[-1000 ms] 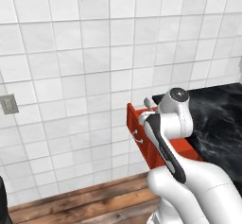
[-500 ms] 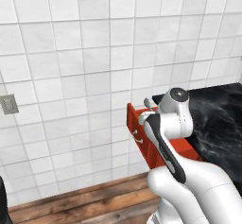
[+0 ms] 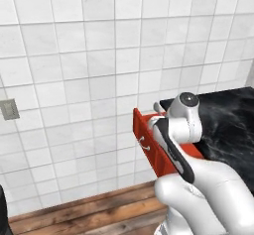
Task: Organize the utensils by type. Pick up the wooden spoons from the counter and place them in the open cabinet. Then pick up the metallic utensils from the counter and place them in the open drawer.
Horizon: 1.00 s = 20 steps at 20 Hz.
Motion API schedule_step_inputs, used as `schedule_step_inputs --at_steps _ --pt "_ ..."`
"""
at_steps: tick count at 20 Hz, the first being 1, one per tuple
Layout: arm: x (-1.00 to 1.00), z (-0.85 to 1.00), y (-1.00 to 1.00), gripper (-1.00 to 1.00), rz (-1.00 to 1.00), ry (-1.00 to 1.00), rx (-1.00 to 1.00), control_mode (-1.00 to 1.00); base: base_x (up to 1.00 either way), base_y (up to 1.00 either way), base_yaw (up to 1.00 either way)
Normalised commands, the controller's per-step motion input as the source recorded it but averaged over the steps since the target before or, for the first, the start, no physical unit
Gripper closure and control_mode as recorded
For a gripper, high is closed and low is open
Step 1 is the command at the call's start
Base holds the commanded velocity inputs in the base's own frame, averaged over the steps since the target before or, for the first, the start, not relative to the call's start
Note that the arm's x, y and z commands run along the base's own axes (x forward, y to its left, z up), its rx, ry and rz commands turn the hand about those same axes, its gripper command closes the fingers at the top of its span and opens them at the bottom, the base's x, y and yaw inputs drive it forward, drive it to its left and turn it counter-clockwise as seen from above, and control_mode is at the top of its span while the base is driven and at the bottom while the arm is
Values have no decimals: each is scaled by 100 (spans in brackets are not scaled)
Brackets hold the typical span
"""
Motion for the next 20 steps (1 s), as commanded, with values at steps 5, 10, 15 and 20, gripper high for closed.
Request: schedule_step_inputs --at_steps 5,10,15,20 --pt "50 -10 -36 100 0 24 0 -100 0 0 0" --pt "50 -22 -24 100 5 29 0 -100 0 0 0" --pt "38 -39 -18 100 2 9 -3 -100 0 0 0" --pt "13 -54 -5 100 1 -5 -11 -100 0 0 0"
